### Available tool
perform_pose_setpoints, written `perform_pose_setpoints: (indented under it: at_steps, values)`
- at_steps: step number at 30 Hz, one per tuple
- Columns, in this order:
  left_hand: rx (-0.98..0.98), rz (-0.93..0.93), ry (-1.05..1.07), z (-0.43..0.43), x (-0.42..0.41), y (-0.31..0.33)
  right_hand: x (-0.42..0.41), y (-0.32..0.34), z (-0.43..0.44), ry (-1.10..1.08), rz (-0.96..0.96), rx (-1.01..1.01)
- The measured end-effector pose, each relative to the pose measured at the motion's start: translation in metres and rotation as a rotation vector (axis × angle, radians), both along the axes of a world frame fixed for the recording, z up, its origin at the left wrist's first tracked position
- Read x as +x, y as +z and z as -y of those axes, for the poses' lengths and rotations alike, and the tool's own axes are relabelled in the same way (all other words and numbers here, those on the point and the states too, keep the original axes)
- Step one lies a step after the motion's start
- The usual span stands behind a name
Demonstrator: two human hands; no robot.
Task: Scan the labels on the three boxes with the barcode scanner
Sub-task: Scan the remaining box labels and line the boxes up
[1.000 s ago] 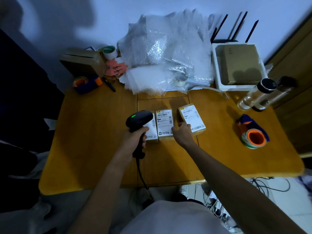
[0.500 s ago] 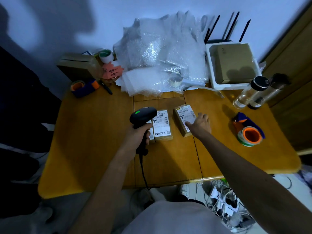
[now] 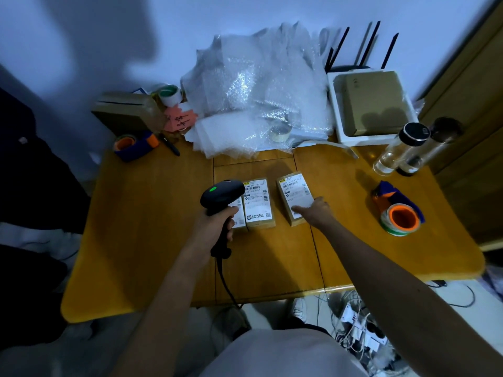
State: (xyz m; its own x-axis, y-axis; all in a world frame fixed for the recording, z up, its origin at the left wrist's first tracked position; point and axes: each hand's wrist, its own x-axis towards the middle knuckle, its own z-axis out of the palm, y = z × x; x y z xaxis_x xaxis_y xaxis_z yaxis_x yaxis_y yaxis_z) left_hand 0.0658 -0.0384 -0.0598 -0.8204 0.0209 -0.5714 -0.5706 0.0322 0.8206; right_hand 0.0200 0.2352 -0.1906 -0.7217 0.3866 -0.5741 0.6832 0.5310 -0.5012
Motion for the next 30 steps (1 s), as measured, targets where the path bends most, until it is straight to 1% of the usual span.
perform_pose_setpoints:
  at_steps: [2, 3, 4, 5, 8, 10, 15, 19, 30]
  values:
    - [0.000, 0.000, -0.012, 0.001, -0.002, 0.001, -0.001, -0.010, -0.010, -0.015, 0.023, -0.111]
    - [0.000, -0.007, -0.017, 0.002, -0.002, 0.002, -0.007, -0.042, -0.024, -0.016, 0.032, -0.178]
    - [0.002, -0.014, -0.020, 0.002, -0.002, 0.002, -0.008, -0.059, -0.030, -0.007, 0.031, -0.234]
    - [0.005, -0.022, -0.023, 0.002, -0.002, 0.003, -0.006, -0.059, -0.031, -0.005, 0.030, -0.276]
    - [0.015, -0.016, -0.022, 0.000, -0.002, 0.007, 0.019, 0.007, -0.009, -0.062, 0.015, -0.389]
    - [0.021, -0.014, -0.034, -0.003, -0.001, 0.010, 0.029, 0.022, -0.005, -0.090, 0.036, -0.477]
    - [0.062, -0.055, -0.066, -0.009, 0.000, 0.022, 0.037, 0.035, -0.011, -0.135, -0.006, -0.517]
    - [0.094, -0.076, -0.071, -0.016, -0.002, 0.027, 0.041, 0.055, -0.016, -0.175, -0.096, -0.551]
    - [0.129, -0.178, -0.131, -0.029, -0.006, 0.039, 0.032, 0.108, -0.016, -0.151, -0.309, -0.602]
